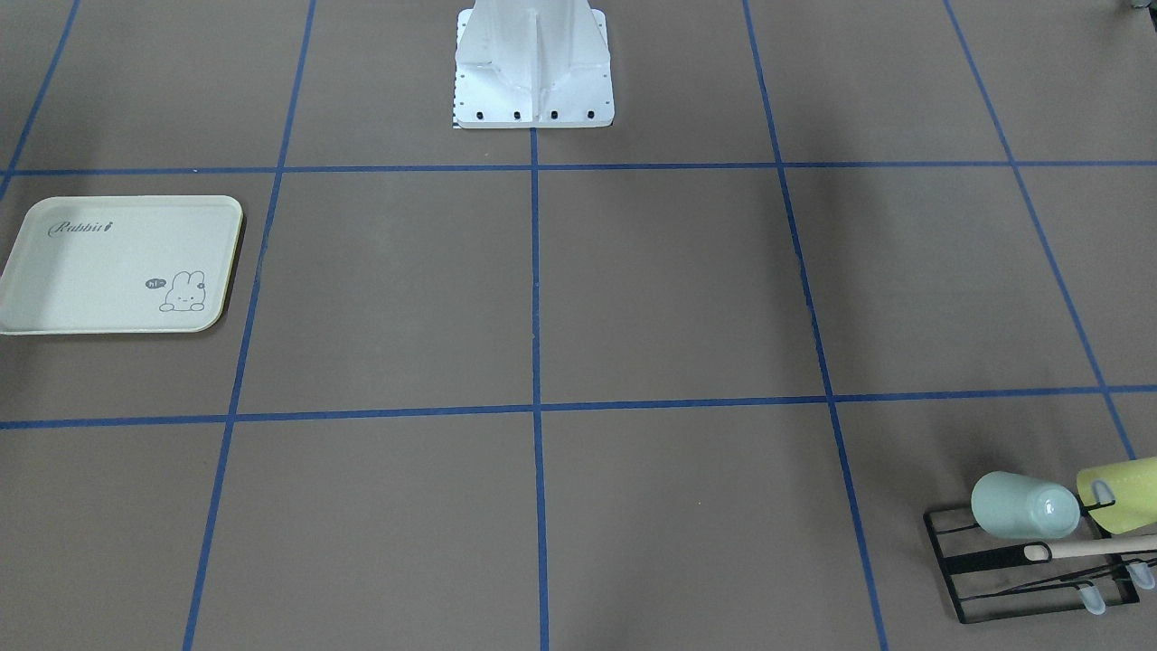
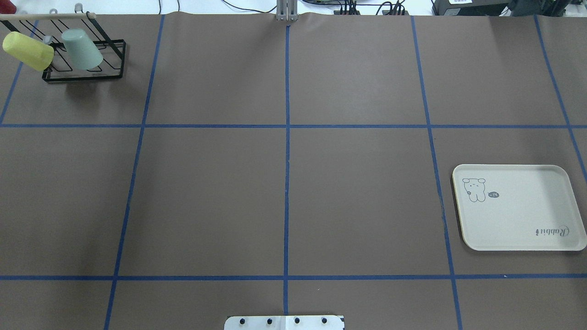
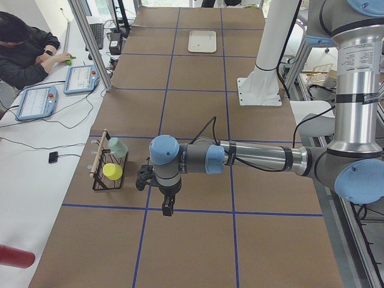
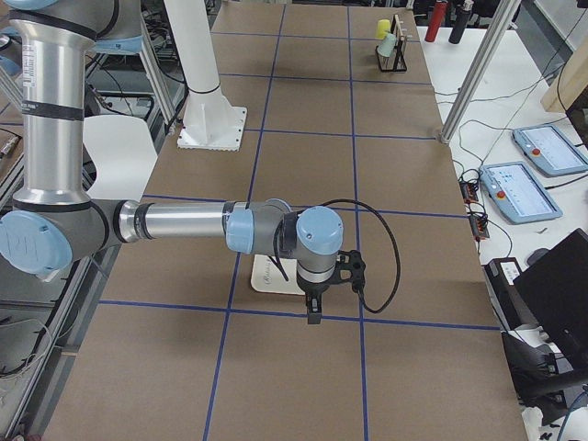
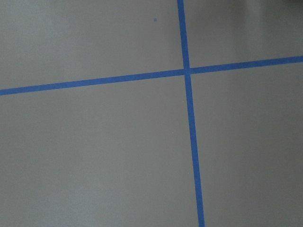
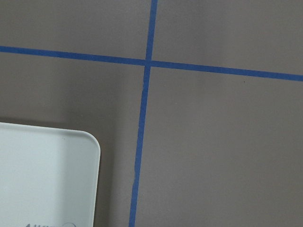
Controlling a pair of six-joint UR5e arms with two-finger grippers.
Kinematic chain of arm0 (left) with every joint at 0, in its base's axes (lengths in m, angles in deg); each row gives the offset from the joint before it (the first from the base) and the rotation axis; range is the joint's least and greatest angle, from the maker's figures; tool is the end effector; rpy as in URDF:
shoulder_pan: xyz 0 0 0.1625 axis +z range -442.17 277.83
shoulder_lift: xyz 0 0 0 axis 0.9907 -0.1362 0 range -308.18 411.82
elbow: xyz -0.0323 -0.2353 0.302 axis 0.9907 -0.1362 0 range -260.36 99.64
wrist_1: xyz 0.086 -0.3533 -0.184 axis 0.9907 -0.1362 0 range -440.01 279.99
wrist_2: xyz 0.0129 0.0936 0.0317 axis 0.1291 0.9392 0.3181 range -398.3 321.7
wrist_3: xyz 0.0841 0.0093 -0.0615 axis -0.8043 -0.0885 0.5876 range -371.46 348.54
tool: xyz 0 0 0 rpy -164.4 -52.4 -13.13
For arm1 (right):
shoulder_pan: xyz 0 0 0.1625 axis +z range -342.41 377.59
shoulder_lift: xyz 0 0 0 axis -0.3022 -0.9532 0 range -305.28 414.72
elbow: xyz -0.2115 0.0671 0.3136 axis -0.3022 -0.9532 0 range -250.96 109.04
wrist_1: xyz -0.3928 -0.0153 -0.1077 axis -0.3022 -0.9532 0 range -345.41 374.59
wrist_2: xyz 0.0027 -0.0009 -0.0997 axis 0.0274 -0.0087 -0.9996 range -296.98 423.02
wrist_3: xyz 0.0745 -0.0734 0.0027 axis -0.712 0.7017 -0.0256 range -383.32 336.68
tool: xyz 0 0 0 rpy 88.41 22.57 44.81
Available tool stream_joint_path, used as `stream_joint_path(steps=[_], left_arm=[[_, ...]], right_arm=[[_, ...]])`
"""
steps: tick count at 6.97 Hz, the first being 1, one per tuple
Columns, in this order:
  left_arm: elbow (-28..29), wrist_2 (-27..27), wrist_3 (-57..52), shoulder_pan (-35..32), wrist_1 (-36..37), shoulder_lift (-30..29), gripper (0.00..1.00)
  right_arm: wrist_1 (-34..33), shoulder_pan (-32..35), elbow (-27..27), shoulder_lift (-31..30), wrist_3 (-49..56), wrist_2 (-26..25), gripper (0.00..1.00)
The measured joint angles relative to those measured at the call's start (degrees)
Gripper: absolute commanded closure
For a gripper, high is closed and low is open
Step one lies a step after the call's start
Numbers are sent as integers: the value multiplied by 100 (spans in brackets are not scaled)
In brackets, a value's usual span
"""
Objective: Left arm grabs green cup and hands to right arm on tray
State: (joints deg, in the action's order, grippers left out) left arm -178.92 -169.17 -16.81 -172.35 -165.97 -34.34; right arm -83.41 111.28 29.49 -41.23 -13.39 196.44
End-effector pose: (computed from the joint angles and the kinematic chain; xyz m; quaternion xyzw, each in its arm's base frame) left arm -0.0664 -0.4585 0.5921 0.0225 0.3484 0.0444 0.9360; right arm 0.0895 -0.4342 0.5964 0.0157 -0.3705 -0.0393 0.9279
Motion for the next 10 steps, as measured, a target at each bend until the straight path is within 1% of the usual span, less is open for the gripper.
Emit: stream_joint_path(steps=[3, 4, 6, 7, 8, 9, 10], left_arm=[[-21, 2, 7, -3, 65, -42, 0], [-54, 14, 8, -9, 334, -253, 0], [-189, 49, 14, -17, 1267, -1110, 0], [-394, 41, 16, 27, 1486, -1405, 0], [-667, 18, 44, 186, 1449, -1524, 0], [-860, 3, 275, 419, 1209, -1552, 0], [-946, 2, 805, 678, 776, -1572, 0]], right_arm=[[8, 0, 8, 19, -17, 8, 0], [8, 0, 9, 19, -18, 8, 0], [9, 0, 9, 21, -24, 11, 0], [9, 0, 5, 17, -25, 20, 0], [9, 0, 2, 11, -26, 41, 0], [9, 0, 2, 6, -25, 67, 0], [9, 0, 1, 4, -17, 83, 0]])
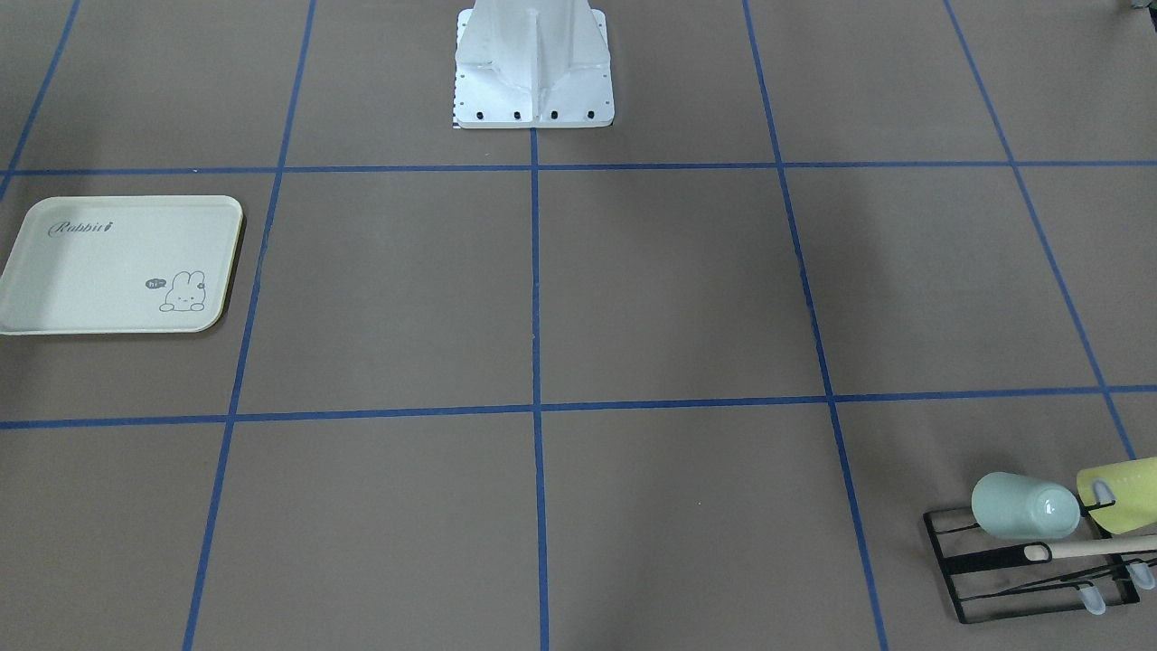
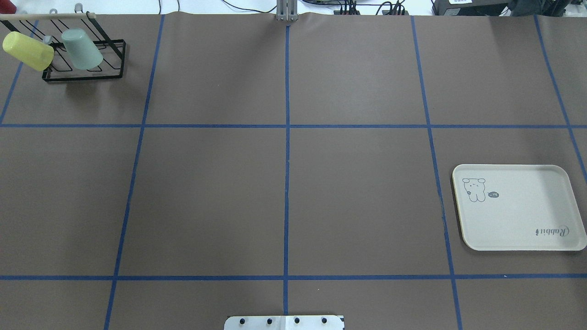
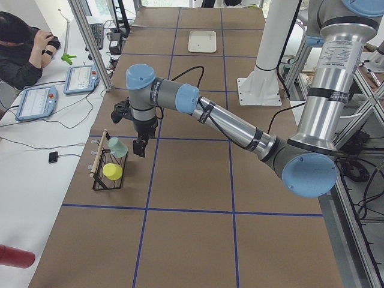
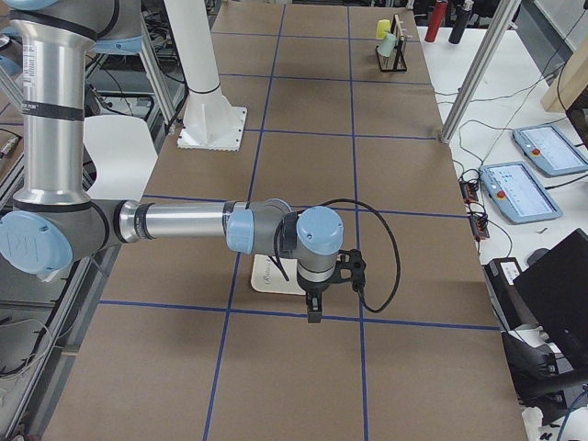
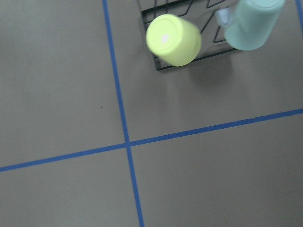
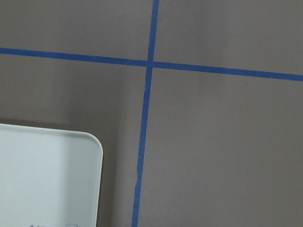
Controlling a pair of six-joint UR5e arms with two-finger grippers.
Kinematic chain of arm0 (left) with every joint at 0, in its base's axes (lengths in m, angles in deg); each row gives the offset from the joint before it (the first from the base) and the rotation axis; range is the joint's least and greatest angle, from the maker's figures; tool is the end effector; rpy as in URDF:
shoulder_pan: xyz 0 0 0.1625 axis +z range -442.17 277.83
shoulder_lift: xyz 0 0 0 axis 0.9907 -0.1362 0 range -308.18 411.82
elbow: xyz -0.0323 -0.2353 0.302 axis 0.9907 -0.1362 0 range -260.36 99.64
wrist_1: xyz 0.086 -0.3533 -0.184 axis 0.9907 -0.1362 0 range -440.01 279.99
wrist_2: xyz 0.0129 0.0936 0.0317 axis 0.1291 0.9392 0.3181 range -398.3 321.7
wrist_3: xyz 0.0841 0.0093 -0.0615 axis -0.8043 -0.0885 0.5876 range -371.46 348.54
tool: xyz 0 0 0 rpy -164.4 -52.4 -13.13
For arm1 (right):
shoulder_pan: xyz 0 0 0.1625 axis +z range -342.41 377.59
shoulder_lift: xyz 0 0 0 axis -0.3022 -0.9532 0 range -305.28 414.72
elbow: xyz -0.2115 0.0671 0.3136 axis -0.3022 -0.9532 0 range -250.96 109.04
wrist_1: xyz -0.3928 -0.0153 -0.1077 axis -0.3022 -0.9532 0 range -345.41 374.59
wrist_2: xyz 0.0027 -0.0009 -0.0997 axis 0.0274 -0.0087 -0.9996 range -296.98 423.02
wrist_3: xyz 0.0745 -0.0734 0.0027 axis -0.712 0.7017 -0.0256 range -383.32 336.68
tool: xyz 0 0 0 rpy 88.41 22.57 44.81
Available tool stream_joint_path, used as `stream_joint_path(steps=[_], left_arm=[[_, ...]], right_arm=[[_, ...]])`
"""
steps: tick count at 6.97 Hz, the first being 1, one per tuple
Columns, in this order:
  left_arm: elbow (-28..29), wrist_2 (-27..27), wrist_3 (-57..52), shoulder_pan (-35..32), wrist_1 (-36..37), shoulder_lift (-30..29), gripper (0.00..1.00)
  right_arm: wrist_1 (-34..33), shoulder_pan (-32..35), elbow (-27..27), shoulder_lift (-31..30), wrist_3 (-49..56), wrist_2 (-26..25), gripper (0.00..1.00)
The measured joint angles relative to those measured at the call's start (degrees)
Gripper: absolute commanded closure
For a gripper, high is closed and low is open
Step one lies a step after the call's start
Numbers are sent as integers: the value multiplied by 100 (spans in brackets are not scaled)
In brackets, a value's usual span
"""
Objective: Left arm grabs green cup and hands to right arm on tray
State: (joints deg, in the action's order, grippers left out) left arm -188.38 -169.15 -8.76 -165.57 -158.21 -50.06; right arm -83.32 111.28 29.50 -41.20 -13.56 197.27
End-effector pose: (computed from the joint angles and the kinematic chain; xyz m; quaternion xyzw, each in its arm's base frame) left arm -0.0034 -0.5362 0.3908 0.1190 0.3554 0.0864 0.9231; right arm 0.0885 -0.4347 0.5948 0.0170 -0.3771 -0.0380 0.9253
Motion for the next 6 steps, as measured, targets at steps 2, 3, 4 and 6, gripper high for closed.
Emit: stream_joint_path(steps=[2, 3, 4, 6], left_arm=[[261, 34, 1400, 372, -1389, -41, 0], [509, 78, 2277, 475, -2088, -57, 0], [683, 373, 3188, 685, -2701, -62, 0], [794, 1570, 4536, 1358, -3380, -62, 0]], right_arm=[[0, 0, 0, 2, 16, 8, 0], [0, 0, 0, 3, 21, 6, 0], [0, 0, 0, 1, 23, 7, 0], [0, 0, 0, -4, 18, 10, 0]])
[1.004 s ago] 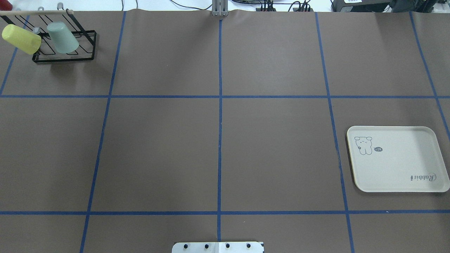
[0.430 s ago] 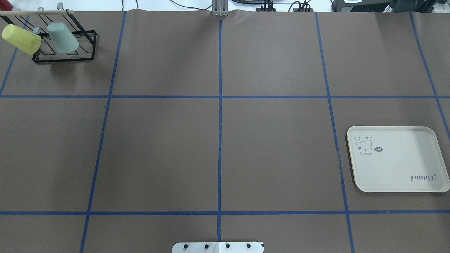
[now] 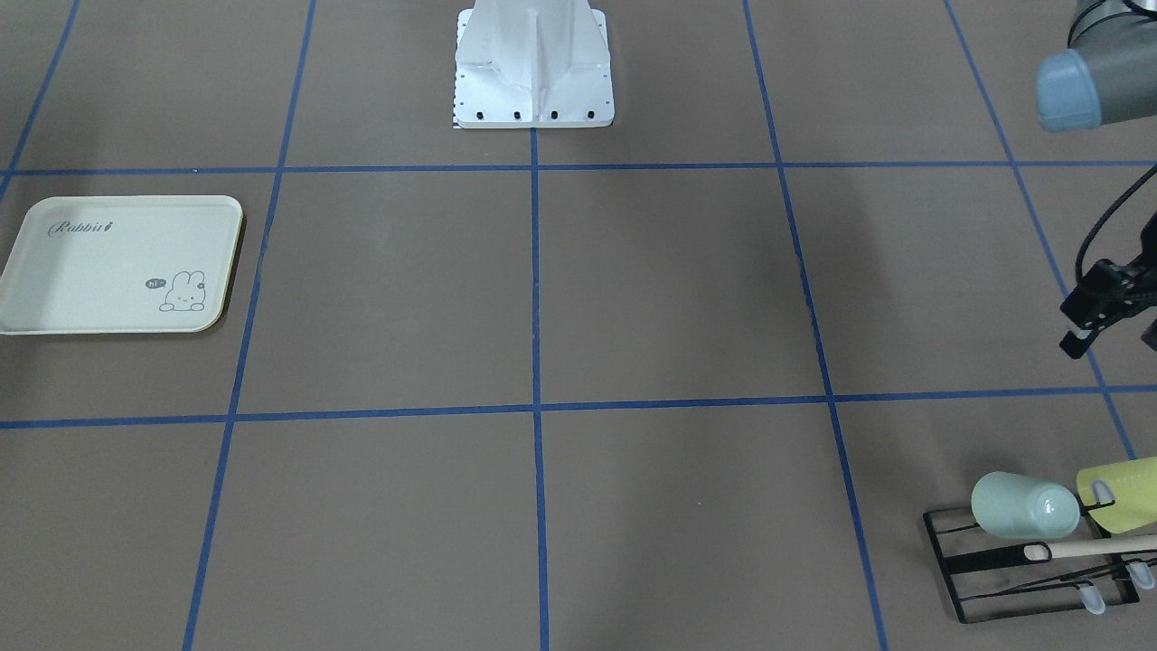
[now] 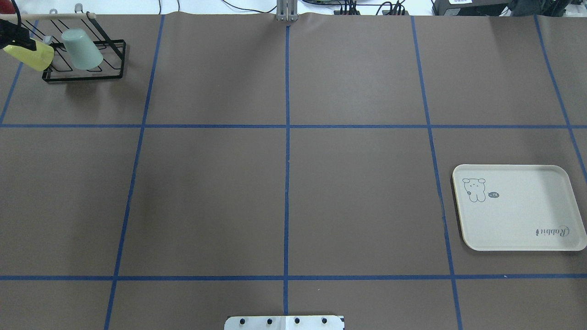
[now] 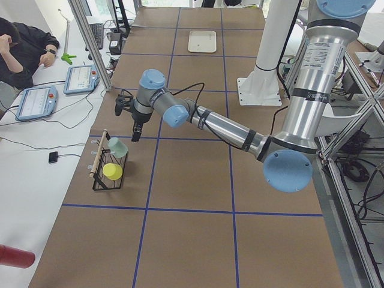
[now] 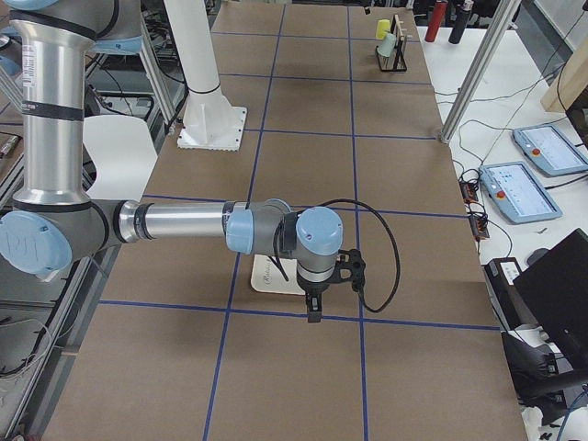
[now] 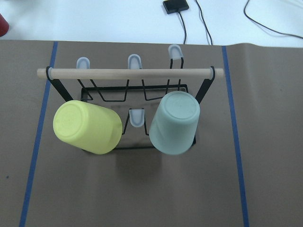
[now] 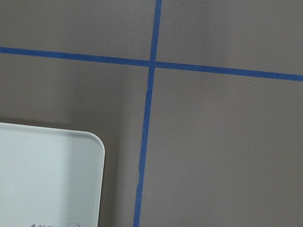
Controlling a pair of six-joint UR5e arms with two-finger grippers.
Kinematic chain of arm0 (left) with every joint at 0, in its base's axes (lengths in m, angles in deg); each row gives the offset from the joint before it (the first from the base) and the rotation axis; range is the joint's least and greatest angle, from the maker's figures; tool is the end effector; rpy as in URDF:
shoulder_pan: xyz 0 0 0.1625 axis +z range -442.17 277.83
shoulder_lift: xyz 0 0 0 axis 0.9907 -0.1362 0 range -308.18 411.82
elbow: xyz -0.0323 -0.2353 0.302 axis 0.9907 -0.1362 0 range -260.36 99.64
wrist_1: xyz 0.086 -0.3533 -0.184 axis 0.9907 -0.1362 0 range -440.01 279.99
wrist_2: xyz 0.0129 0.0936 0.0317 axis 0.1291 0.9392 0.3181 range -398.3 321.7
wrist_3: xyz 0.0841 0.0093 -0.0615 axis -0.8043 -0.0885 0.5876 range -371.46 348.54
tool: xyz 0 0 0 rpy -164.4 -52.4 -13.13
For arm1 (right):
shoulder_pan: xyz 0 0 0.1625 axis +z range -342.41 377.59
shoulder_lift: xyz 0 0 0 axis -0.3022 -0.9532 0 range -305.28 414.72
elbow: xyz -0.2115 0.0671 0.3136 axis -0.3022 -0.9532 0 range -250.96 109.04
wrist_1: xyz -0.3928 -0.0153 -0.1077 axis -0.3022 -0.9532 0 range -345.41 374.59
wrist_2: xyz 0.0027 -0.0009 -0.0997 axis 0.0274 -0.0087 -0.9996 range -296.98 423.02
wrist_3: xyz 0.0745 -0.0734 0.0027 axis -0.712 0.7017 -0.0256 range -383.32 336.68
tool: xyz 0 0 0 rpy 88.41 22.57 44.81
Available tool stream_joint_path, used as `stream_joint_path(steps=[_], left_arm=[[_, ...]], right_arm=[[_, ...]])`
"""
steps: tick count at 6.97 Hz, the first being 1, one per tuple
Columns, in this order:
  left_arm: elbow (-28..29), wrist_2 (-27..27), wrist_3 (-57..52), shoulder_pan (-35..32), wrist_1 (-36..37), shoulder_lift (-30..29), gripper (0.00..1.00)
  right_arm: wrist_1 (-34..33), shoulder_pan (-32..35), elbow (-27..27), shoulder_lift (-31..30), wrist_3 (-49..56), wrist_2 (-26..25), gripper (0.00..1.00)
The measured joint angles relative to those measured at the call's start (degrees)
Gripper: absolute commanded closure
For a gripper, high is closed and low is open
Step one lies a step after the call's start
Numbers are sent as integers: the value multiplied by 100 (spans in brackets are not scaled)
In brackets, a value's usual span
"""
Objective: Left arm grabs green cup and hands to right arm on tray
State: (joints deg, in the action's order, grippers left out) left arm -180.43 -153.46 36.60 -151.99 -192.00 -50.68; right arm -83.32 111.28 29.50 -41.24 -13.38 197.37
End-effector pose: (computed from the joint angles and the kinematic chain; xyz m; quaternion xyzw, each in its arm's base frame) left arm 0.1153 -0.5715 0.3873 0.1933 0.3744 -0.1374 0.8964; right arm 0.0883 -0.4344 0.5950 0.0174 -0.3779 -0.0393 0.9249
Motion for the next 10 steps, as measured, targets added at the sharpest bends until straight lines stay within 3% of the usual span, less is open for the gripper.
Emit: stream_joint_path(steps=[3, 6, 8, 10], left_arm=[[91, 1352, 748, 564, -266, -101, 0], [695, 2711, 1100, 1108, -1051, -284, 0], [1422, 3027, 1122, 1164, -1813, -460, 0], [1884, 3103, 1125, 1179, -2099, -653, 0]], right_arm=[[0, 0, 0, -2, -10, 0, 0], [0, -2, 0, -1, -2, -5, 0], [0, -10, 0, 0, -9, -12, 0], [0, -15, 0, 6, -23, -14, 0]])
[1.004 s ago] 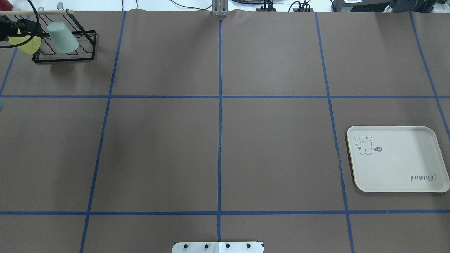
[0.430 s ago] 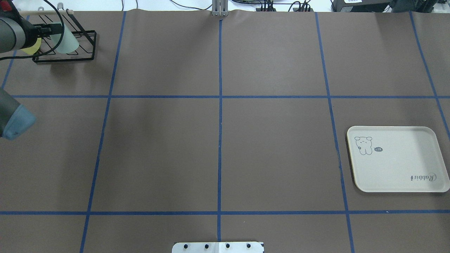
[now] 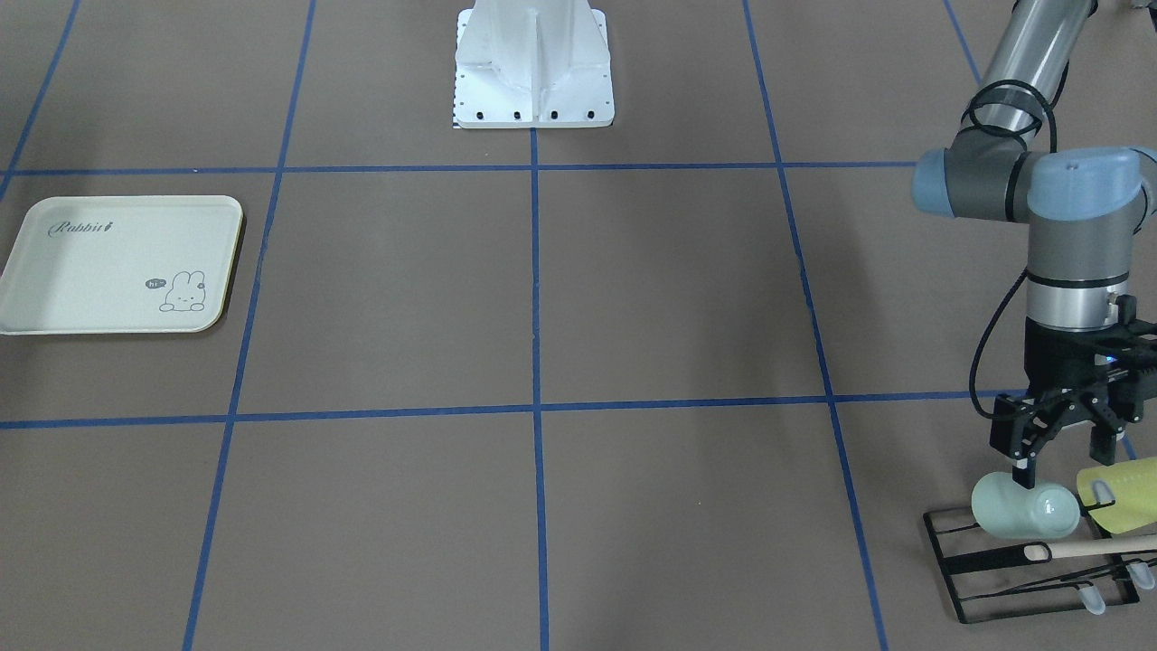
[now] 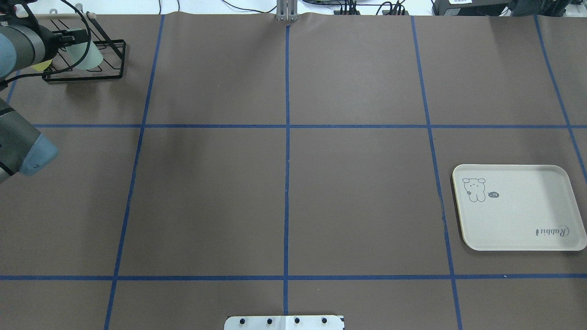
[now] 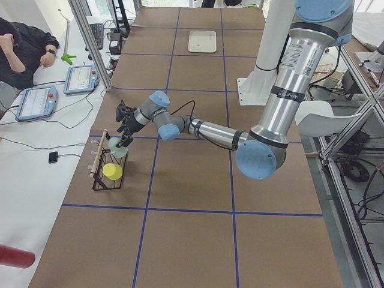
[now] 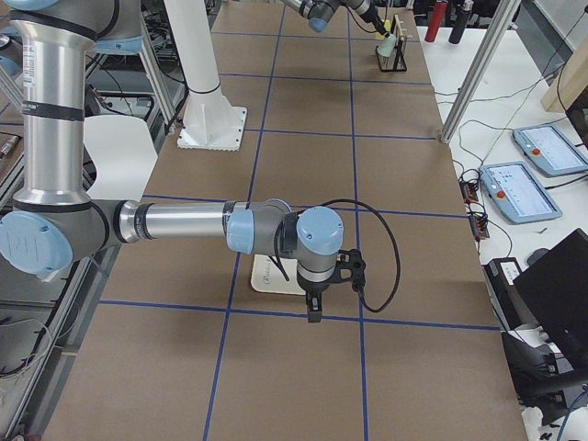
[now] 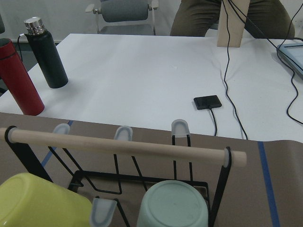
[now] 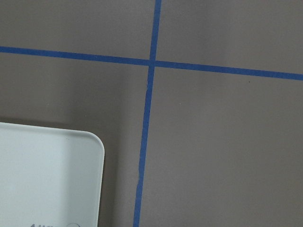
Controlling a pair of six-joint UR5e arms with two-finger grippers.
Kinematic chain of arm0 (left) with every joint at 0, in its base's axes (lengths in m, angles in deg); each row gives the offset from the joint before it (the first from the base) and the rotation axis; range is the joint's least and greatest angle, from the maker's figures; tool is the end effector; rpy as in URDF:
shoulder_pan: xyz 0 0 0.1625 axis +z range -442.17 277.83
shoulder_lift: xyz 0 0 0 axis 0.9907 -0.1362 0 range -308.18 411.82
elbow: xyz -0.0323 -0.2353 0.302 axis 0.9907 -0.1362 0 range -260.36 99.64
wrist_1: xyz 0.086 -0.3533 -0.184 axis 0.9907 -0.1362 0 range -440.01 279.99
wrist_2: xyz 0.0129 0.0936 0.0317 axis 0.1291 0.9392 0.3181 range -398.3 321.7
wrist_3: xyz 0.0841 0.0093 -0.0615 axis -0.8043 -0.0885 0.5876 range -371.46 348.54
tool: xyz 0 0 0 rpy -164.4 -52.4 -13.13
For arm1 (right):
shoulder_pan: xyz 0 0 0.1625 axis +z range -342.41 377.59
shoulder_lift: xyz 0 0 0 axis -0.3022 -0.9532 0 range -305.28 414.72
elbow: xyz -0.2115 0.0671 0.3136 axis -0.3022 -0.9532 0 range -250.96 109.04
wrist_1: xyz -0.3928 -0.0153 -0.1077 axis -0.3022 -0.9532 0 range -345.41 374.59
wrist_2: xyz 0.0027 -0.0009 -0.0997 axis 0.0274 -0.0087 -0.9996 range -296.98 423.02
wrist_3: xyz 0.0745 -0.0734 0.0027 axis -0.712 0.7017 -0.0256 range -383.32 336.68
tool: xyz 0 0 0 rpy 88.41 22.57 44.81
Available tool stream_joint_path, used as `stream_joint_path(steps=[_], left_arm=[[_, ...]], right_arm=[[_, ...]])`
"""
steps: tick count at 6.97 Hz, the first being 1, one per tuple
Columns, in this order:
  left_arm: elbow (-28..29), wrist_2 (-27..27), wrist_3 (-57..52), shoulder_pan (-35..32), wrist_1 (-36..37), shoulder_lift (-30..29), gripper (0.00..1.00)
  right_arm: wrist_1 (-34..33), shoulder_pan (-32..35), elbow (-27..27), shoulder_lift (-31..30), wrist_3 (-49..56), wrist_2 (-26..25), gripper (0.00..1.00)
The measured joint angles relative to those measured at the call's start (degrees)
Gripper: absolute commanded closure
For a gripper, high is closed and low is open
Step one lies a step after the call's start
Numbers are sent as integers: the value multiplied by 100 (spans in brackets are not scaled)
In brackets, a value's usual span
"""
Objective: Left arm grabs green cup and hands to right arm on tray
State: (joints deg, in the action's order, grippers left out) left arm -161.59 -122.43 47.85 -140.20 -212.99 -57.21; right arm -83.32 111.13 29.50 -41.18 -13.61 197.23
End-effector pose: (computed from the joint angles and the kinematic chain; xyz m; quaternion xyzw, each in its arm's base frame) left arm 0.2204 -0.6254 0.4395 0.3456 0.2879 -0.2332 0.8621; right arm 0.0874 -0.4351 0.5947 0.0165 -0.3768 -0.0389 0.9253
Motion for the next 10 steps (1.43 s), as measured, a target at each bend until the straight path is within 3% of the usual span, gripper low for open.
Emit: stream_joint_path(steps=[4, 10], left_arm=[[533, 12, -11, 70, -417, -203, 0], [793, 13, -51, 177, -467, -289, 0]], right_arm=[[0, -9, 0, 1, -4, 0, 0], [0, -11, 0, -5, -6, 7, 0]])
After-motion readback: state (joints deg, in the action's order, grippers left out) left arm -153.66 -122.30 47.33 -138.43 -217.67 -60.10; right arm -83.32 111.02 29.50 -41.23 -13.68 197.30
